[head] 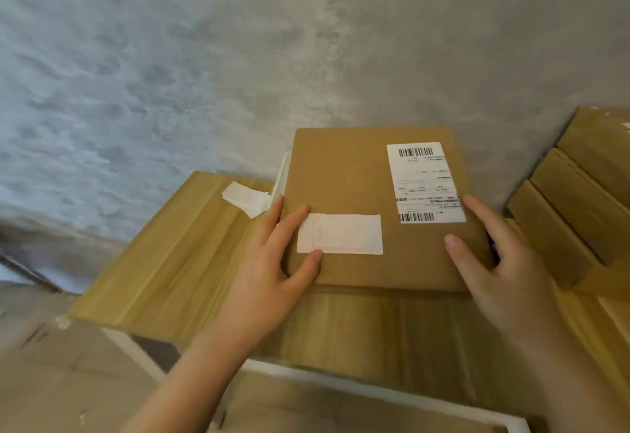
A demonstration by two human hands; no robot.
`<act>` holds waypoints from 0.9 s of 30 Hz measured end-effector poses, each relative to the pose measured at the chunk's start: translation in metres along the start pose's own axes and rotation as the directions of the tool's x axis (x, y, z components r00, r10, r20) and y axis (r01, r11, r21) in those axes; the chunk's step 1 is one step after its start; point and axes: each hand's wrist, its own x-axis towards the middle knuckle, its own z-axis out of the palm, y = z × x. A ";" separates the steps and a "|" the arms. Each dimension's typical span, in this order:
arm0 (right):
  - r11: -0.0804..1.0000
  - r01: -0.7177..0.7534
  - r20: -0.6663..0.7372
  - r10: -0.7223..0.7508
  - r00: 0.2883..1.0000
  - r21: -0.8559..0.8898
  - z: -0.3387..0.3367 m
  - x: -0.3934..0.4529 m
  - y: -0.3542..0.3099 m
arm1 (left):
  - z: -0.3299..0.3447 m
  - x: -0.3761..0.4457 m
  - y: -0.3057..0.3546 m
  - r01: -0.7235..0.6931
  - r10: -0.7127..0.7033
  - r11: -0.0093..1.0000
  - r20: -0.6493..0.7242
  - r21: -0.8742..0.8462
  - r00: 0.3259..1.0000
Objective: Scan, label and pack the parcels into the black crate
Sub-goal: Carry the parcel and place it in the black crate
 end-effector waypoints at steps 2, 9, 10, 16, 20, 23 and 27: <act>0.998 0.054 0.033 -0.054 0.998 0.013 0.028 -0.006 -0.033 | -0.040 -0.016 -0.018 0.039 -0.038 0.999 -0.043 0.021 0.998; 0.975 0.191 0.250 -0.214 0.944 0.115 0.169 -0.043 -0.148 | -0.189 -0.103 -0.091 0.260 -0.221 0.957 -0.249 0.133 0.943; 0.968 0.214 0.289 -0.243 0.926 0.129 0.192 -0.050 -0.163 | -0.209 -0.118 -0.100 0.300 -0.247 0.940 -0.280 0.165 0.928; 0.933 0.278 0.504 -0.357 0.786 0.228 0.326 -0.097 -0.248 | -0.311 -0.208 -0.152 0.589 -0.462 0.778 -0.435 0.220 0.773; 0.901 0.334 0.619 -0.434 0.655 0.278 0.411 -0.125 -0.293 | -0.365 -0.256 -0.199 0.711 -0.556 0.678 -0.501 0.188 0.663; 0.895 0.350 0.688 -0.439 0.578 0.277 0.474 -0.140 -0.321 | -0.399 -0.276 -0.237 0.771 -0.605 0.625 -0.548 0.123 0.578; 0.889 0.363 0.734 -0.442 0.516 0.280 0.562 -0.150 -0.358 | -0.448 -0.277 -0.291 0.829 -0.657 0.557 -0.585 0.049 0.476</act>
